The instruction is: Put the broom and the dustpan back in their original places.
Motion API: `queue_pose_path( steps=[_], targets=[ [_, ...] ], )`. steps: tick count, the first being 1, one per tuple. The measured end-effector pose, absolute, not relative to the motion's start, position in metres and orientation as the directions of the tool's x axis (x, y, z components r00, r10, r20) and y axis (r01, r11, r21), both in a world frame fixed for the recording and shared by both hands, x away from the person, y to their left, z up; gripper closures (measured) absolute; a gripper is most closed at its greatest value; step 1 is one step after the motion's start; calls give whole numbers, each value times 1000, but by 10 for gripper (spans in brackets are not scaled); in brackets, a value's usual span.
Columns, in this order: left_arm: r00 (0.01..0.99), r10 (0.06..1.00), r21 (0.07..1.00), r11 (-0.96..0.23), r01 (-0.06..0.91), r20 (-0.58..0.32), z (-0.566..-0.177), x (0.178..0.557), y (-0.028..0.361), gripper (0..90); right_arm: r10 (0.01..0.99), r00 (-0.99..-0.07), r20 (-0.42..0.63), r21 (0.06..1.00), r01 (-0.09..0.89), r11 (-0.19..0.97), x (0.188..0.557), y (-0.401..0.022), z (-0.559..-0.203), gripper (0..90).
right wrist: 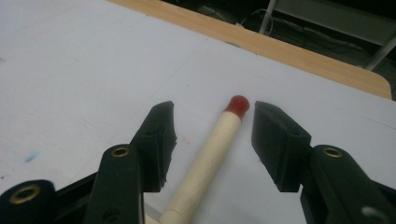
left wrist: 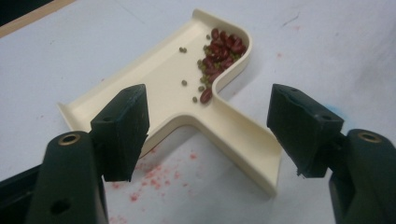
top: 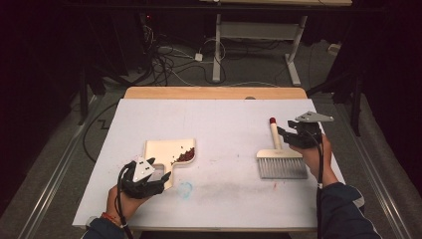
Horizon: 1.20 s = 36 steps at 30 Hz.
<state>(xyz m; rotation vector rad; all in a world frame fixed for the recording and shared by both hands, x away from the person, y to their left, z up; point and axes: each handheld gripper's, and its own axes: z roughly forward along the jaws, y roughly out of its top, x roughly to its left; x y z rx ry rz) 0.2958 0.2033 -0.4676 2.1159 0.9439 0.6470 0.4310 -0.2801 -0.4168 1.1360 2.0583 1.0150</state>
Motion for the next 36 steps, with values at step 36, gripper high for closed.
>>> queue_pose_path(
  steps=[36],
  targets=[
    [642, 754, 784, -480, 394, 140, -477, 296, 203, 151, 872, -472, -130, 910, 292, 294, 411, -263, -404, 170]
  ],
)
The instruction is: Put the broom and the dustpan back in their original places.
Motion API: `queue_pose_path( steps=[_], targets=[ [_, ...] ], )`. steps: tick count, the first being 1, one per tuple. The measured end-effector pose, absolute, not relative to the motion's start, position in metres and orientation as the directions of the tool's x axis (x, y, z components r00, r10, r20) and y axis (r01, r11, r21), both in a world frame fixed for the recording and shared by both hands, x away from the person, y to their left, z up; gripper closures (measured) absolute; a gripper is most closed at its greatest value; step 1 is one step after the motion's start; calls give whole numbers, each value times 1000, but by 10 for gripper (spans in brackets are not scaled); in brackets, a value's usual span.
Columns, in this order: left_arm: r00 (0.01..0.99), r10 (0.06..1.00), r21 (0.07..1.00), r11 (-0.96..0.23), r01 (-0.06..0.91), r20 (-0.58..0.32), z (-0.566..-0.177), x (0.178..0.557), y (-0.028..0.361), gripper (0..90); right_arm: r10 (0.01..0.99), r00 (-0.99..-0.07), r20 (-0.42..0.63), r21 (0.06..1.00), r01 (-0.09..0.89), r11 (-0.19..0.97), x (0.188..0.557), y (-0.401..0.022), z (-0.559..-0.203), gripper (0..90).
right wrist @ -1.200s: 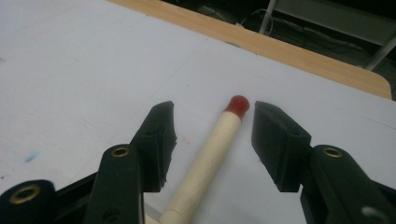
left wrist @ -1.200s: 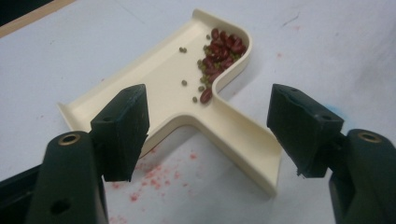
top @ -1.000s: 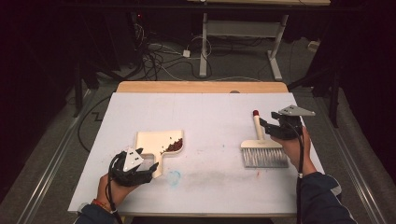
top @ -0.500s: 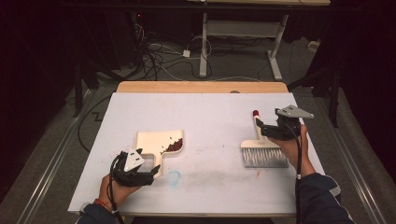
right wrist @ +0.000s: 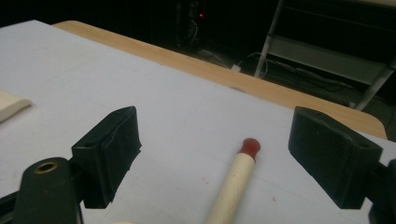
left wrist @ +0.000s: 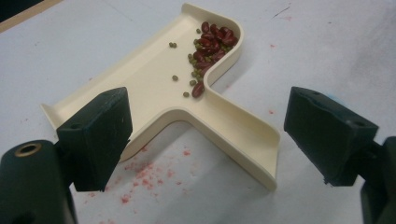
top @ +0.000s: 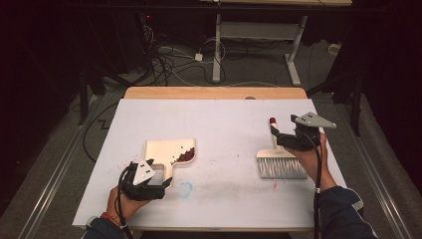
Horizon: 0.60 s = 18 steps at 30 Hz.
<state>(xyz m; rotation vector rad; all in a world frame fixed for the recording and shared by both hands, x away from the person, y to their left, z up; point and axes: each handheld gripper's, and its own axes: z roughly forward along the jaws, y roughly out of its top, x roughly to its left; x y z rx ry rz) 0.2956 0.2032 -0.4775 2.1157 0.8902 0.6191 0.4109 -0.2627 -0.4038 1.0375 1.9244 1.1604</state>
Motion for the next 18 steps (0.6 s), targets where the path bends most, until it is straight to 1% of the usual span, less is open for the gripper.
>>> queue_pose_path(
  steps=[6, 18],
  targets=[
    [646, 750, 781, -486, 391, 143, -477, 296, 202, 152, 865, -476, -158, 916, 257, 309, 402, -260, -397, 180],
    [647, 746, 776, -498, 388, 156, -477, 295, 200, 153, 844, -510, -162, 925, 219, 310, 385, -259, -388, 182]
  ],
)
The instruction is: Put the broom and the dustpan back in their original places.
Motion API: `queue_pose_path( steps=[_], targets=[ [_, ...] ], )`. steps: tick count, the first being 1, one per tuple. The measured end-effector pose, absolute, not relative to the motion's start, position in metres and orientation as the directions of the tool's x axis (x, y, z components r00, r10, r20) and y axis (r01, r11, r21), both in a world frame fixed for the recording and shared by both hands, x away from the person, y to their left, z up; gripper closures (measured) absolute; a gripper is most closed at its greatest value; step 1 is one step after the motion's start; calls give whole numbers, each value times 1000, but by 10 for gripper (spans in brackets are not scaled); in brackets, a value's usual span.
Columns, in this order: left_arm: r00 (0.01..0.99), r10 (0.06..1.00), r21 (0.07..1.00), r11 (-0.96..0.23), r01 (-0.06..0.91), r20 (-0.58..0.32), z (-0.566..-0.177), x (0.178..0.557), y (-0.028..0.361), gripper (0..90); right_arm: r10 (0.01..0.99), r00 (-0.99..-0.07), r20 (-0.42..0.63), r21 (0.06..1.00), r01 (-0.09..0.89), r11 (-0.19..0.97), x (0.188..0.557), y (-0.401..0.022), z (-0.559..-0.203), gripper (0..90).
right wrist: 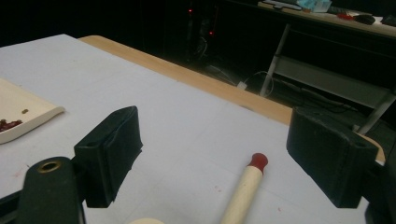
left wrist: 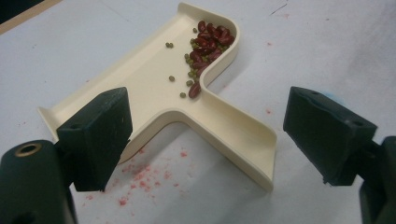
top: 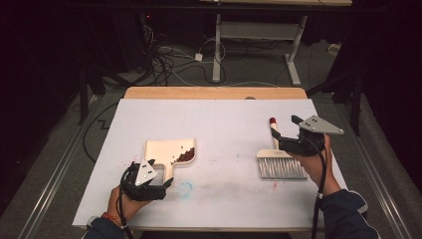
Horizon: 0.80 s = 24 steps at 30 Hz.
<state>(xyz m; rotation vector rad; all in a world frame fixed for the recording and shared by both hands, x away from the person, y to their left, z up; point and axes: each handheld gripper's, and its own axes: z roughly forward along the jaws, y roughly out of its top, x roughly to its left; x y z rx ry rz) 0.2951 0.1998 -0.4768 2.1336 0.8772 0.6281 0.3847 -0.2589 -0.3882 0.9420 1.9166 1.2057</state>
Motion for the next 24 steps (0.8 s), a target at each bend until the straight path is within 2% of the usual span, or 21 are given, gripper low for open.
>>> queue_pose_path(
  steps=[24],
  targets=[
    [657, 735, 773, -511, 376, 166, -476, 294, 197, 154, 810, -548, -207, 918, 176, 355, 358, -253, -390, 174]
  ],
)
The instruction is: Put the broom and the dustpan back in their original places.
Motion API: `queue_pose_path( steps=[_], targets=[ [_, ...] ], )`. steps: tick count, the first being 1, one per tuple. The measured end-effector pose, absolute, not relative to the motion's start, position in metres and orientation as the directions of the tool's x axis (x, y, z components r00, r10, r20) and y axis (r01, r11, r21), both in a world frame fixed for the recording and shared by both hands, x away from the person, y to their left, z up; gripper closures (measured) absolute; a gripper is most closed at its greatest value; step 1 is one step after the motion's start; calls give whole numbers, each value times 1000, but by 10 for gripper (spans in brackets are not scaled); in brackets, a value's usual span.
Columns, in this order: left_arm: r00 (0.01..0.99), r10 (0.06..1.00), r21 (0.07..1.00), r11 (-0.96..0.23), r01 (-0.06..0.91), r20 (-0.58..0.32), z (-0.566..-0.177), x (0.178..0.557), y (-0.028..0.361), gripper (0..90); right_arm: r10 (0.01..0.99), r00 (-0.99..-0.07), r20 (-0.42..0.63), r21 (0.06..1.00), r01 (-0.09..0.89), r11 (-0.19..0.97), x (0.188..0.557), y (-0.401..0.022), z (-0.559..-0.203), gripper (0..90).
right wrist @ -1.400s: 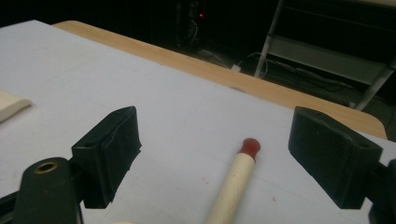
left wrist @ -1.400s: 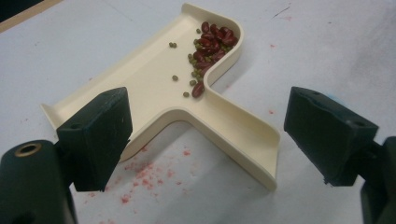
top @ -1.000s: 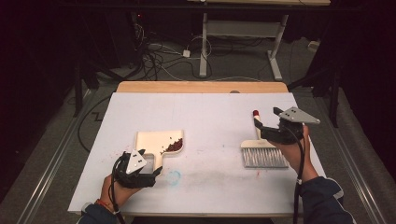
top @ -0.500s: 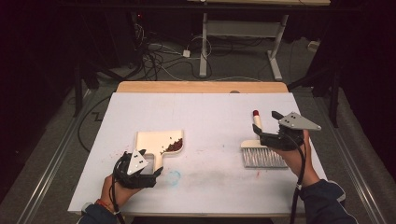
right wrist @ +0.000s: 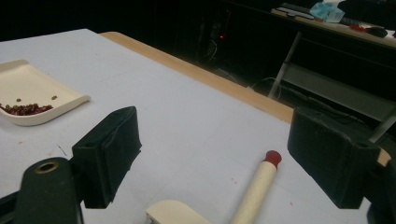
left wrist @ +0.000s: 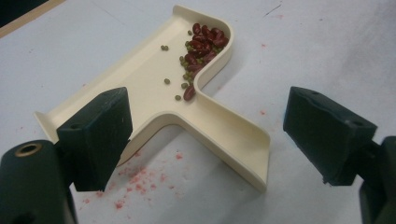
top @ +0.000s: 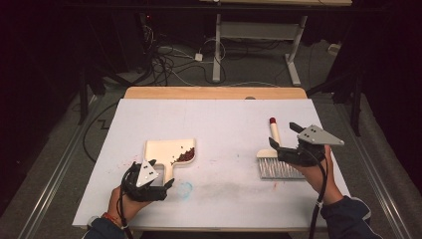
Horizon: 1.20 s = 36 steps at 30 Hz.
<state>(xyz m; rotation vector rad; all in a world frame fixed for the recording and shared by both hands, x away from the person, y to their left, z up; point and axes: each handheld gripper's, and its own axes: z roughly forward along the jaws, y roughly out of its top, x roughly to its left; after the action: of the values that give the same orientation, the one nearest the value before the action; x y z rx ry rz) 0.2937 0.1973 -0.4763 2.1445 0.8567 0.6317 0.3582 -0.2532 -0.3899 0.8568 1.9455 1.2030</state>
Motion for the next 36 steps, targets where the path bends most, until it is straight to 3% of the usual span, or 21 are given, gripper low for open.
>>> queue_pose_path(
  steps=[36],
  targets=[
    [666, 727, 772, -518, 370, 169, -476, 293, 195, 153, 777, -578, -249, 917, 118, 381, 321, -271, -395, 162]
  ],
)
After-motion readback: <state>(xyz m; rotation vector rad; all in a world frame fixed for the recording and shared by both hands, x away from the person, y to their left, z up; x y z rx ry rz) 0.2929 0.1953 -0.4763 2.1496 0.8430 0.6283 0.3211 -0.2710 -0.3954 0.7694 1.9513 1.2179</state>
